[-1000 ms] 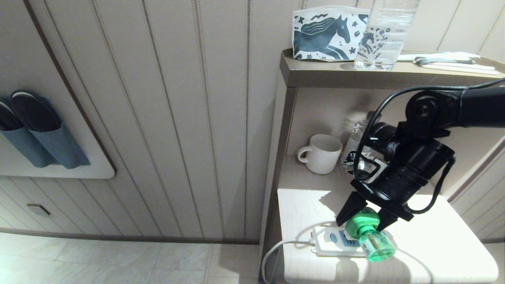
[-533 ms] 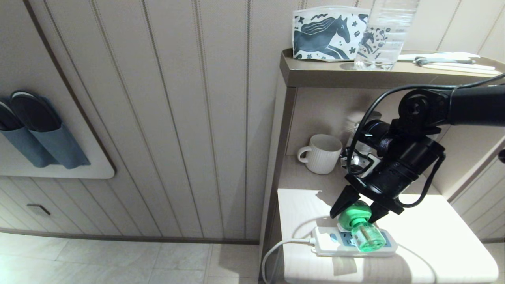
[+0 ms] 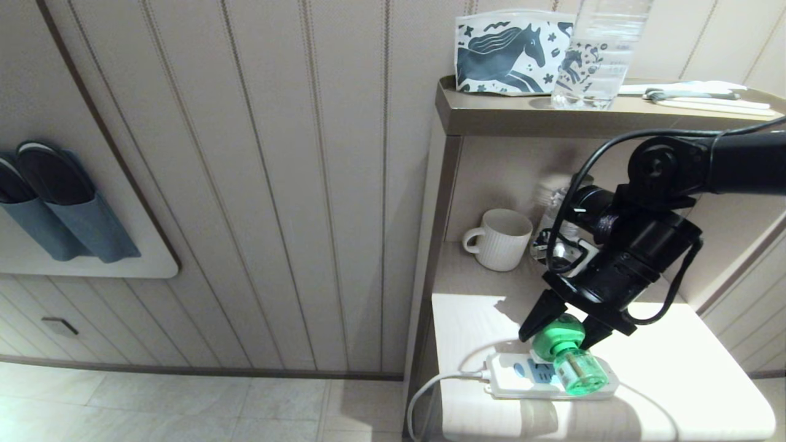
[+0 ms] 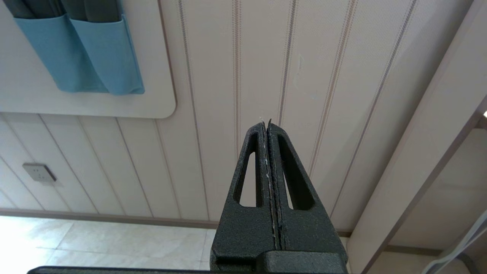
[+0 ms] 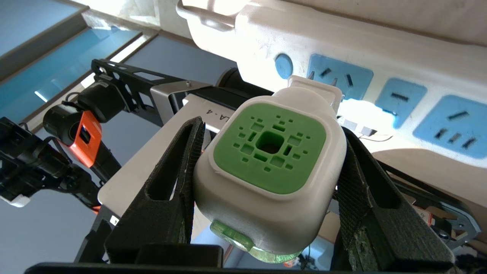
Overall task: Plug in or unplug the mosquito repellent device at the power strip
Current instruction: Insert the plug into the socket
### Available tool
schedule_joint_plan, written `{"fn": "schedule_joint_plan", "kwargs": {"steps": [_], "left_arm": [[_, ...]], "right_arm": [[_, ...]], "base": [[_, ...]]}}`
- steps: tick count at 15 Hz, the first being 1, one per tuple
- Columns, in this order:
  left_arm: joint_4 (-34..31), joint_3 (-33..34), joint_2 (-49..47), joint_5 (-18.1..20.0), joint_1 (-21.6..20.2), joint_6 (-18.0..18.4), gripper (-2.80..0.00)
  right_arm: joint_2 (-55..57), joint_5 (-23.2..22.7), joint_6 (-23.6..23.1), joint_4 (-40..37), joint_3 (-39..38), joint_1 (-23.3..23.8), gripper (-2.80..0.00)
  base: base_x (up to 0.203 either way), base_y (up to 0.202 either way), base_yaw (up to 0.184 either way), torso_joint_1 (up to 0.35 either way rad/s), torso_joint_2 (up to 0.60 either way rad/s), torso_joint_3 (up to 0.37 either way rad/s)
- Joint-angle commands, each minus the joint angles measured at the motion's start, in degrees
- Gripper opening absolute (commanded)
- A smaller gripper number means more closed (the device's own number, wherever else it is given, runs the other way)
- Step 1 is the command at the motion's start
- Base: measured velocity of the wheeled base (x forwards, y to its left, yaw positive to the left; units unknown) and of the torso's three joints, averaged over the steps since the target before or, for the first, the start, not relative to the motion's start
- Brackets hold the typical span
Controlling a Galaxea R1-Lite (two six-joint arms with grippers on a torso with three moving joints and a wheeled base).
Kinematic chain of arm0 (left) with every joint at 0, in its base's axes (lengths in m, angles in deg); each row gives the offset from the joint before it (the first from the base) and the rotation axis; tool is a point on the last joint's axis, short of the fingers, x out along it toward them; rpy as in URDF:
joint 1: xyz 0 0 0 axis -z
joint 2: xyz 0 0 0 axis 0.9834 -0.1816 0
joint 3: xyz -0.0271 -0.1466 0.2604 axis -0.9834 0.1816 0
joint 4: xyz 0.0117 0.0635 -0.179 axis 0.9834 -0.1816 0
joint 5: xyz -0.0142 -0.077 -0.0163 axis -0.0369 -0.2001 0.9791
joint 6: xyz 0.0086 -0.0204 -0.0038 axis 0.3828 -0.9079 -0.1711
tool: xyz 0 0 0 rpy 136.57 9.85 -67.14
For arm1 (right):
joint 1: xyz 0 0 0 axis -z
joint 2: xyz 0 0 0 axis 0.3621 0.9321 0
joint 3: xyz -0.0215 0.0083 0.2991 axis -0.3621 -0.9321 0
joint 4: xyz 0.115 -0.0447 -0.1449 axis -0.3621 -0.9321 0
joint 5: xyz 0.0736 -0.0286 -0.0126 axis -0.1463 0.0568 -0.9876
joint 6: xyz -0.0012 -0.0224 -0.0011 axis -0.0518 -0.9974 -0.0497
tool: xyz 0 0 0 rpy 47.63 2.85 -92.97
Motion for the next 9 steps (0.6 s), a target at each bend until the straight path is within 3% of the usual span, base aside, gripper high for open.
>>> {"fn": "schedule_joint_plan", "kwargs": {"steps": [1,9], "left_arm": [[0.1,0.0,0.0,0.0,0.0,0.0,-2.80],[0.1,0.0,0.0,0.0,0.0,0.0,-2.80]], "right_arm": [[-1.3,-0.2,-0.2,-0.4,-1.2,0.1,-2.80],[-2.0,-0.3,-1.5,-0.6,-4.6,0.1,-2.80]], "base": [[0.000,0.000,0.000,0.000,0.00,0.000],[0.000,0.000,0.000,0.000,0.00,0.000]]}}
